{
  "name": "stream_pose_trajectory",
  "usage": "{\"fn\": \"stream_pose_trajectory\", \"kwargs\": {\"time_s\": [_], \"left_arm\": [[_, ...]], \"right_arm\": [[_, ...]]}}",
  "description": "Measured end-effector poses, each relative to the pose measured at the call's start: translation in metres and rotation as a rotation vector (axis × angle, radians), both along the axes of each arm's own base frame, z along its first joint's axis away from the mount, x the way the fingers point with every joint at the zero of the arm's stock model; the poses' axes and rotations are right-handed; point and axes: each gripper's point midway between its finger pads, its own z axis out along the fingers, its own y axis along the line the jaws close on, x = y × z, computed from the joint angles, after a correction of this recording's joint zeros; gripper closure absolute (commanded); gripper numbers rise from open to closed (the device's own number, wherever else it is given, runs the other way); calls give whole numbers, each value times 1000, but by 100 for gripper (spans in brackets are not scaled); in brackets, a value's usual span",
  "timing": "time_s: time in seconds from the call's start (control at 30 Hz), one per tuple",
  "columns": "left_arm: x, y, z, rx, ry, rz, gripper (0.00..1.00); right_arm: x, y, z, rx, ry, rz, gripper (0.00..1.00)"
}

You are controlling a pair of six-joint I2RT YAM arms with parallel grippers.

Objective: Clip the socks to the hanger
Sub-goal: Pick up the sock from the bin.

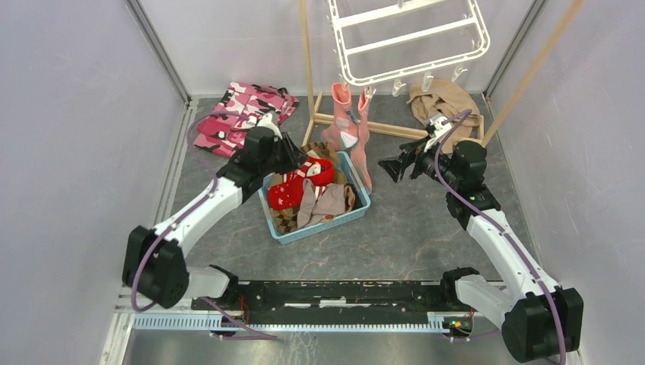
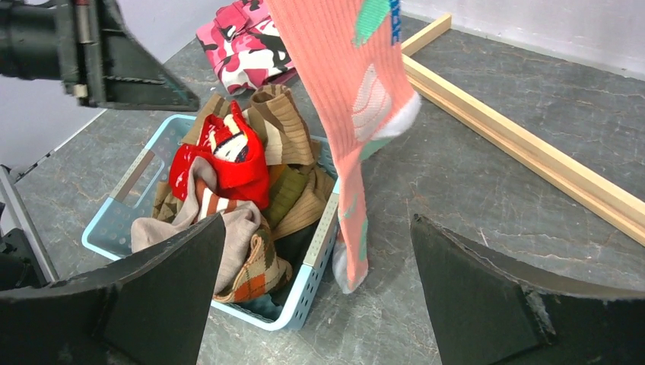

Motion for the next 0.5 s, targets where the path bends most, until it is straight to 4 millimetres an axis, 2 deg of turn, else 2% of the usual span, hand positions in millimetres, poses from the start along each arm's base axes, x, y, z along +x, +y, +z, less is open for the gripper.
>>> {"fn": "stream_pose_trajectory", "kwargs": {"time_s": [0.1,0.23,0.37,0.5], "left_arm": [[12,-4,-9,-13,113,74,61],[27,-11,-10,-1,231,204,51],[36,-27,-7,37,318,290,50],[39,-31,-27,120,412,359,51]], "right_arm": [[-1,2,-1,0,4,8,2],[-2,4,-1,0,4,19,2],[-2,6,-1,1,1,26,2],[-2,7,-1,2,1,29,2]]}}
